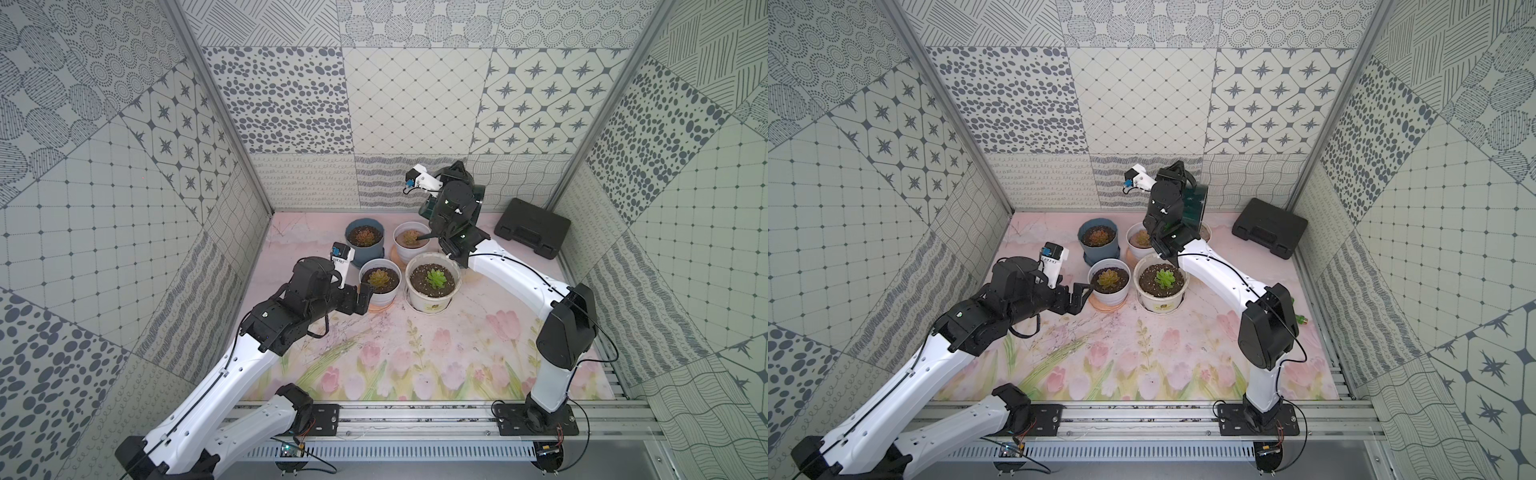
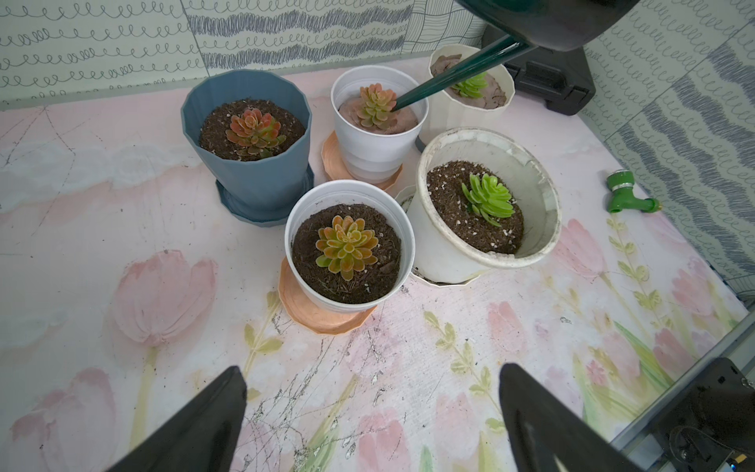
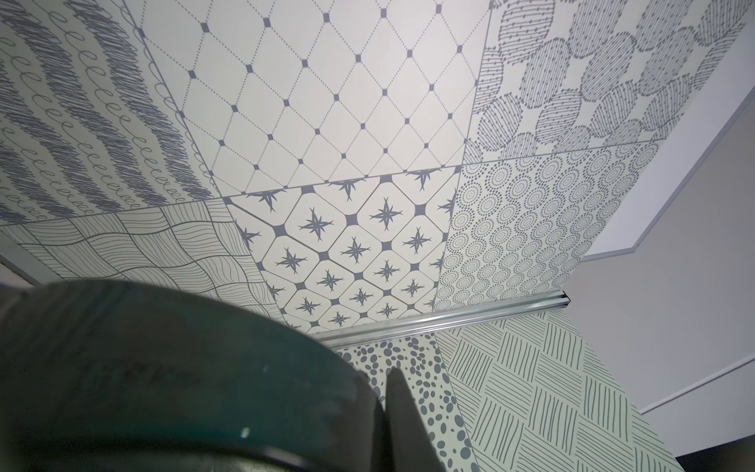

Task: Water the succulent around the soil edge
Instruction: Water the soil of the potted plant with water.

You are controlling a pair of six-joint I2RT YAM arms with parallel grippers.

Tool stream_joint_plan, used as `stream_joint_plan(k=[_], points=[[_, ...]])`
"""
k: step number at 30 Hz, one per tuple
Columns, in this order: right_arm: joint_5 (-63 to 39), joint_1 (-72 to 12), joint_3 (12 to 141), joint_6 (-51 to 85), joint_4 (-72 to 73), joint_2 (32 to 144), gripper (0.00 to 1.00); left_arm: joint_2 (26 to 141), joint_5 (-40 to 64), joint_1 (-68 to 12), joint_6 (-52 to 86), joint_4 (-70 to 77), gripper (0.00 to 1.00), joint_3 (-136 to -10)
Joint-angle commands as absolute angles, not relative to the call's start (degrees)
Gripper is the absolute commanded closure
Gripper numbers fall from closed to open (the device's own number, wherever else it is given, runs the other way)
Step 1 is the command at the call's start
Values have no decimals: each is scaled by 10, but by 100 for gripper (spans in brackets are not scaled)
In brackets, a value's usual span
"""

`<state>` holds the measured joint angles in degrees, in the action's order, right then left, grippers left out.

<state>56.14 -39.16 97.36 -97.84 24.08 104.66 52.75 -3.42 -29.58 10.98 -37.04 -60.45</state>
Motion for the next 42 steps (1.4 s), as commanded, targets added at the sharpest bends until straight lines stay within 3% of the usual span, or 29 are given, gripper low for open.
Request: stream_joint_plan(k=[1, 42], points=[[550, -396, 979, -997, 279, 1026, 100, 525, -27, -285, 115, -354, 0, -601], [551, -453, 1057, -945, 190, 1042, 100, 526, -14, -274, 122, -351, 0, -601]])
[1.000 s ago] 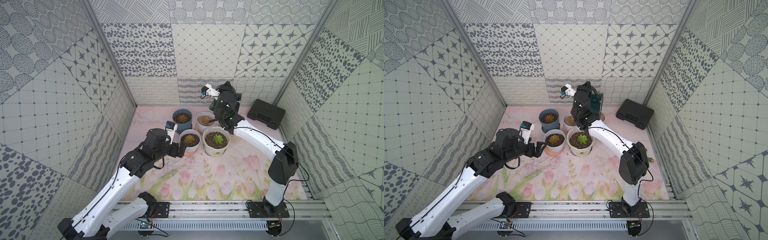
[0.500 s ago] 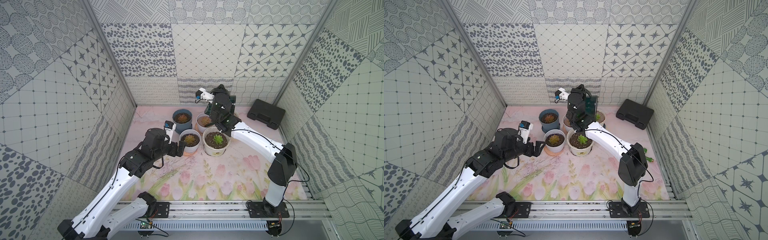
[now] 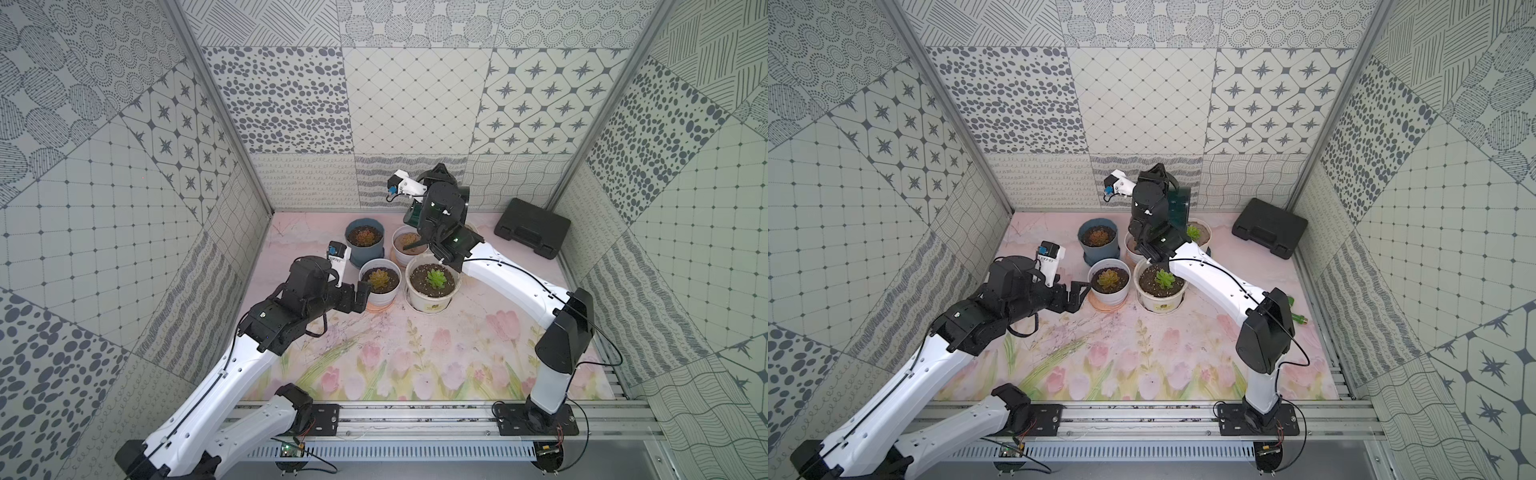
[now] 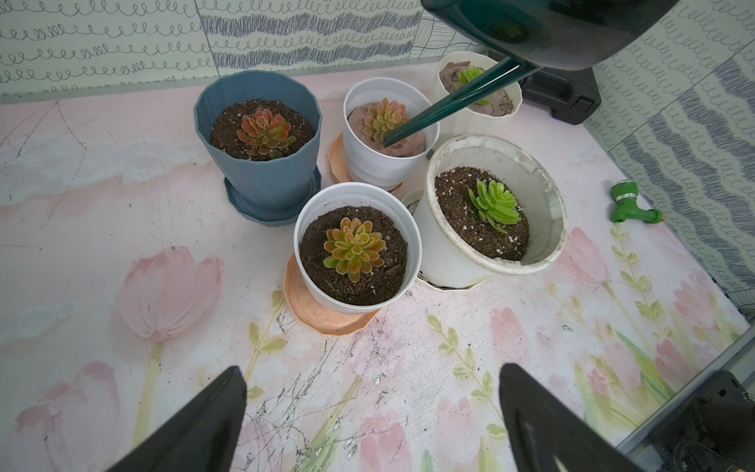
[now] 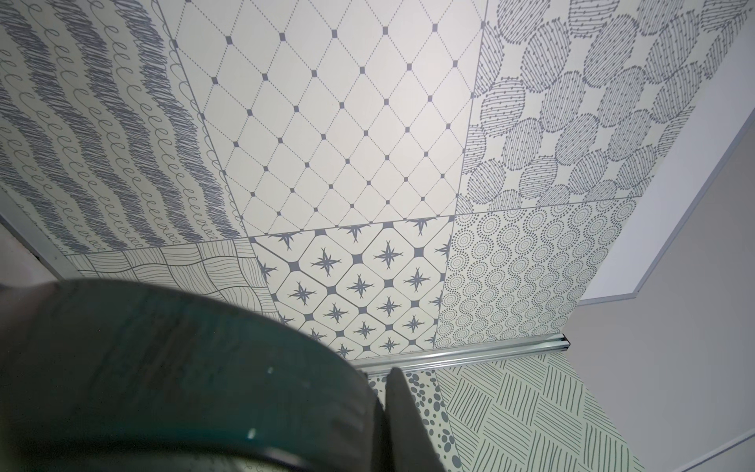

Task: Water the succulent around the soil edge
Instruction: Water the soil of the potted plant with water.

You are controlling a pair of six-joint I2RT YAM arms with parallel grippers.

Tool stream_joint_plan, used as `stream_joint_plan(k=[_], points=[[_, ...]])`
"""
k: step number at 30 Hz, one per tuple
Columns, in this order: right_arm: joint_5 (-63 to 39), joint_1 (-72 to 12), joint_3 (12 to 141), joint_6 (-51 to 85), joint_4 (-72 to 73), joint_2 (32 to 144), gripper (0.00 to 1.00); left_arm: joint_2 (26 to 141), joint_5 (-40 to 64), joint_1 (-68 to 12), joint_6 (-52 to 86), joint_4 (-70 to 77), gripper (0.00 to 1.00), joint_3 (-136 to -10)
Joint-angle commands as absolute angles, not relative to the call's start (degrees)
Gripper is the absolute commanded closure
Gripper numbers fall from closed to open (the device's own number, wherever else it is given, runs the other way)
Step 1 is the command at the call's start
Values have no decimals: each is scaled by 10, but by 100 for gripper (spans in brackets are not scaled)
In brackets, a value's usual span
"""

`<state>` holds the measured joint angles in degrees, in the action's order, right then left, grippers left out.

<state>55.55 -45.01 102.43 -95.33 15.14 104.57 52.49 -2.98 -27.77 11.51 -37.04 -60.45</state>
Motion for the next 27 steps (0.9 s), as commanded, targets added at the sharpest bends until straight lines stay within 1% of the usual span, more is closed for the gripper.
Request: stream_joint_plan(k=[1, 11, 14, 18, 22, 27], points=[[551, -453, 1061, -949, 194, 1051, 100, 526, -13, -273, 123, -351, 1, -601], [552, -451, 1110, -958, 207, 1106, 100, 525, -14, -272, 119, -351, 0, -601], [566, -449, 1134, -939, 207, 1112, 100, 524, -13, -272, 119, -351, 1, -600], [592, -441, 1134, -881, 180, 1089, 100, 522, -15, -271, 119, -351, 0, -600], [619, -422, 1064, -788, 152, 1030, 100, 520, -14, -270, 120, -347, 1, -598], [638, -391, 963, -598, 58, 931, 100, 521, -16, -271, 124, -340, 1, -596]])
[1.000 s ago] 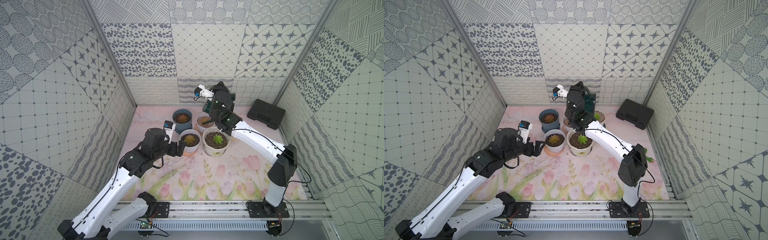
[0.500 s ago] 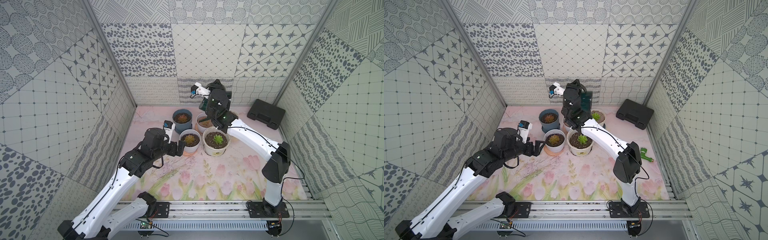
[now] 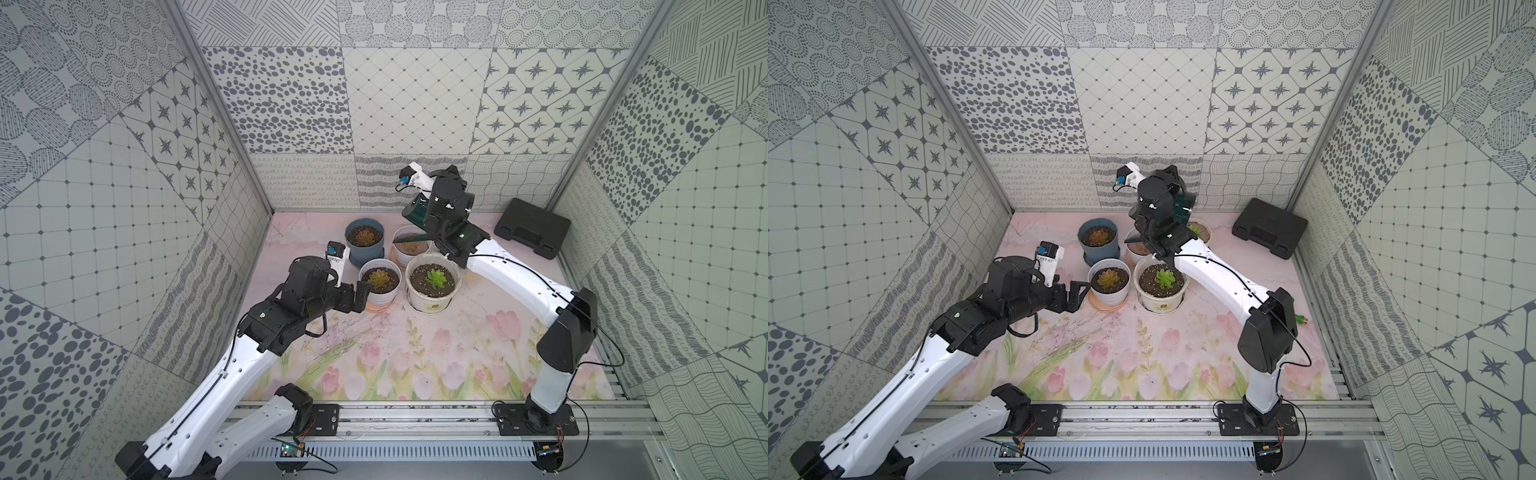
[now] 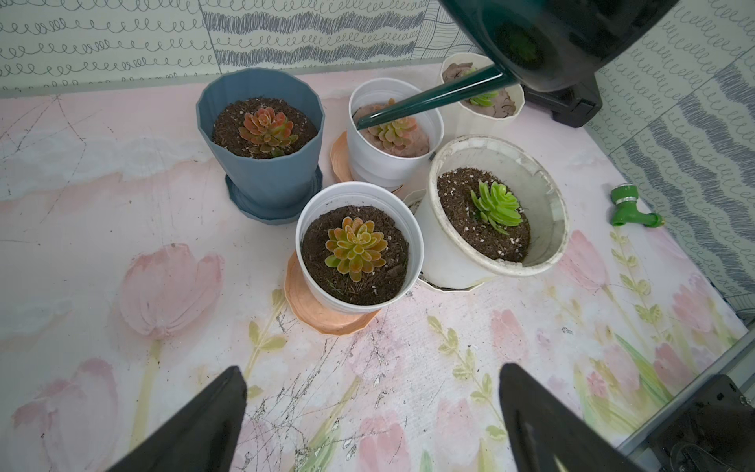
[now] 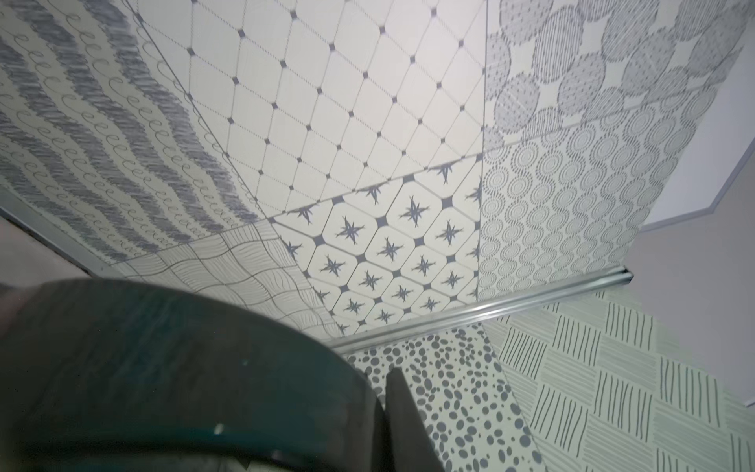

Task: Water the succulent around the soil edge
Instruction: Water the soil of the potted plant with water.

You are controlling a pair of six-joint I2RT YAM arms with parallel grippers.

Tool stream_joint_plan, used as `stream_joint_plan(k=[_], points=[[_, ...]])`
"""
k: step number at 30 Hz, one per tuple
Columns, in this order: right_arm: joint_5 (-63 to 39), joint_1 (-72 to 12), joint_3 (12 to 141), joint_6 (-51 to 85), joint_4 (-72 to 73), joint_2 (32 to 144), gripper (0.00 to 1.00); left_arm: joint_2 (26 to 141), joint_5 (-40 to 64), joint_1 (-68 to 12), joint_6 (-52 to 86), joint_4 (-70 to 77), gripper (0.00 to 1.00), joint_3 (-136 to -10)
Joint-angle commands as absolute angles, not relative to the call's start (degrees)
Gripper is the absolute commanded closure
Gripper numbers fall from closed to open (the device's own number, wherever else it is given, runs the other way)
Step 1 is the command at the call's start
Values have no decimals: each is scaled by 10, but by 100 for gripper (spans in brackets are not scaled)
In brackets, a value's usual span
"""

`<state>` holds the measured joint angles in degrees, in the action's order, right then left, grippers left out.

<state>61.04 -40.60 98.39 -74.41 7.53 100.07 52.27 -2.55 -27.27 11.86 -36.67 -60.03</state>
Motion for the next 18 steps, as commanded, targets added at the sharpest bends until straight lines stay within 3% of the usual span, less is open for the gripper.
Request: stream_joint_plan(k=[1, 13, 18], points=[[638, -384, 943, -564, 42, 910, 100, 520, -16, -271, 126, -337, 0, -596], [584, -351, 718, -96, -170, 613, 100, 463, 7, -281, 238, -197, 3, -562], [588, -391, 589, 26, -175, 470, 100, 471, -105, -390, 288, -58, 6, -522]])
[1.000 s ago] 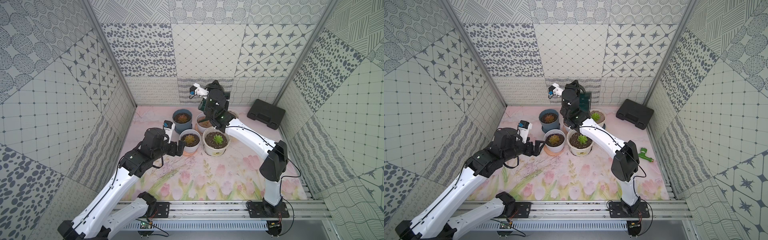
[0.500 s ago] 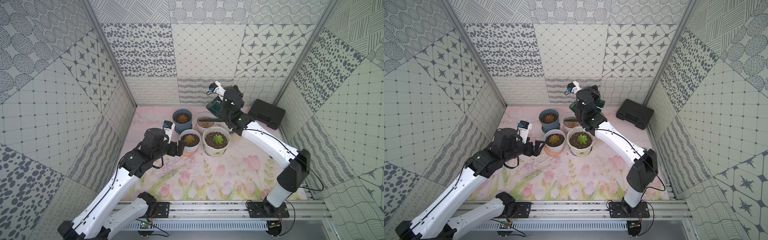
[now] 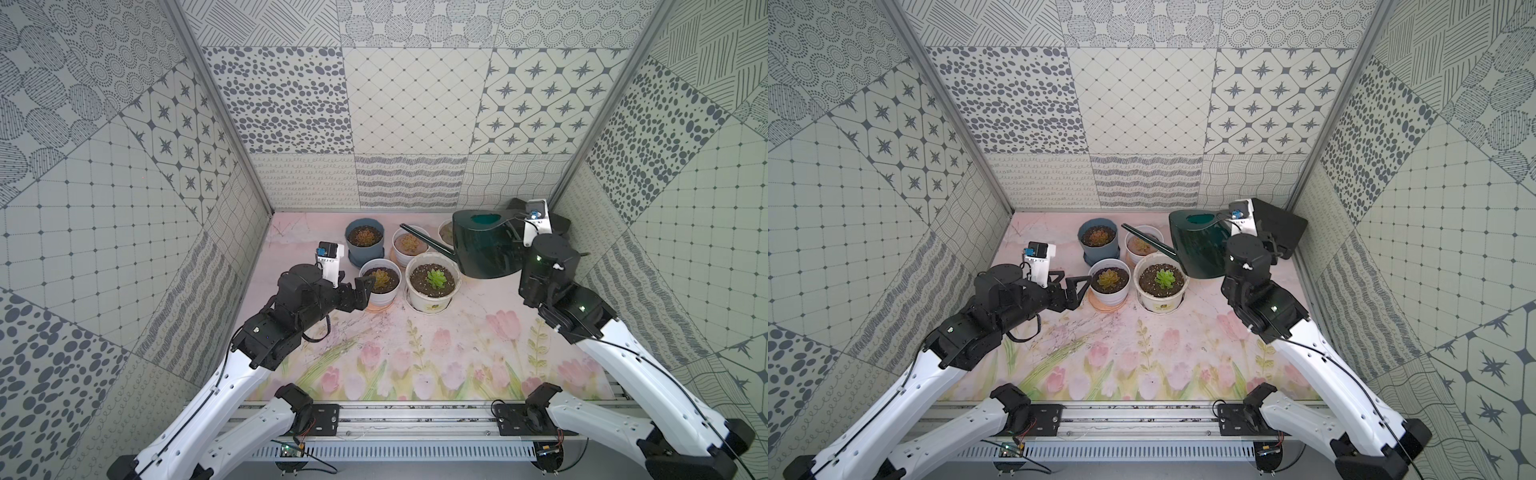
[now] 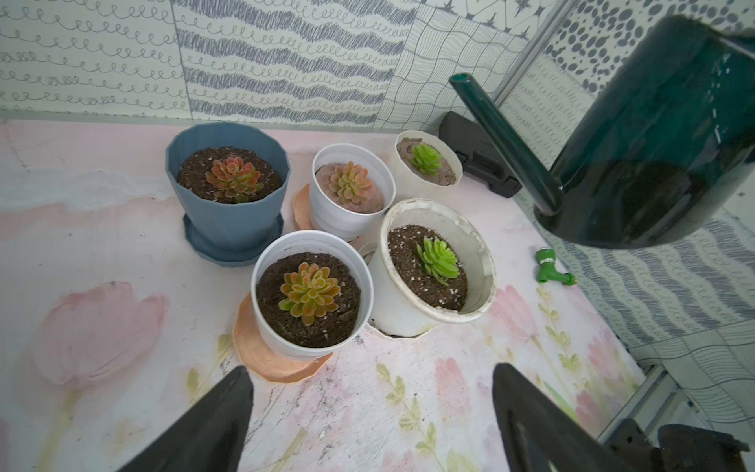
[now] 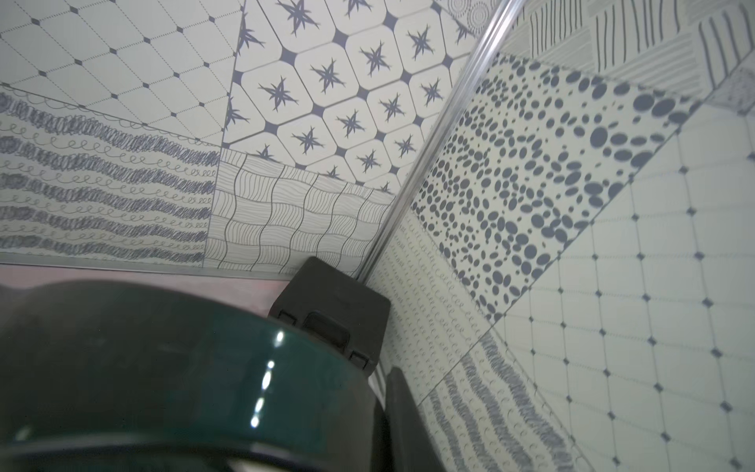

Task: Water the succulent around the soil edge
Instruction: Water the soil of the potted plant with water, then adjust the watering can.

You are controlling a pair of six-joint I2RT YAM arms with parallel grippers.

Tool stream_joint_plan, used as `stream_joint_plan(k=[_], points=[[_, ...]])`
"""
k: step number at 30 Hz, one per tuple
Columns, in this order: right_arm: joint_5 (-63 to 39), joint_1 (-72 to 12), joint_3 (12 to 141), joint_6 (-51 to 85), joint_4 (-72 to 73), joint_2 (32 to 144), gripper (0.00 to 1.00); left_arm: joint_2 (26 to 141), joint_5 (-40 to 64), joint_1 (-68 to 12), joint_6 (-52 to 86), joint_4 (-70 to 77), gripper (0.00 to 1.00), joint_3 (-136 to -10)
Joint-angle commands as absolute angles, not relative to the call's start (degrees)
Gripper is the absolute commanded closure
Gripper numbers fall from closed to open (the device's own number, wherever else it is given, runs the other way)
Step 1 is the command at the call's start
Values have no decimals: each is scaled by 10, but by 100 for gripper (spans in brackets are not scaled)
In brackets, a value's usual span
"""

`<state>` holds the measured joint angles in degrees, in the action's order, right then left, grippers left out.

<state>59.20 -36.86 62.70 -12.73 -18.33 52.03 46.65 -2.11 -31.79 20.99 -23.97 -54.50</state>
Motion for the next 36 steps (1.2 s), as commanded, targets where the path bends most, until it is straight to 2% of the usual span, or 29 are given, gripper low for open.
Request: stream_joint_plan(k=[1, 5, 9, 13, 20, 22, 27, 28, 30, 33, 35, 36], points=[[593, -400, 577, 33, -175, 457, 100, 483, -134, -413, 287, -35, 6, -523], [618, -438, 524, 67, -180, 390, 100, 551, -213, -470, 326, 60, 8, -528], [632, -448, 493, 61, -165, 359, 100, 616, -219, -496, 367, 146, 12, -537], [628, -449, 484, 53, -157, 361, 100, 657, -265, -554, 319, 200, 12, -556], [611, -449, 474, 60, -145, 352, 100, 758, -348, -554, 281, 166, 14, -632], [610, -449, 471, 61, -142, 352, 100, 785, -368, -554, 269, 168, 23, -647], [610, -454, 464, 65, -140, 349, 100, 814, -410, -544, 310, 160, 57, -658], [612, -456, 463, 64, -141, 349, 100, 816, -411, -543, 319, 158, 66, -658], [610, -461, 461, 65, -150, 347, 100, 817, -407, -537, 334, 142, 100, -664], [567, -466, 464, 63, -183, 342, 100, 814, -369, -518, 343, 111, 100, -667], [498, -467, 471, 62, -222, 335, 100, 802, -325, -493, 354, 100, 100, -653], [458, -467, 478, 64, -248, 332, 96, 792, -294, -476, 359, 103, 100, -639]])
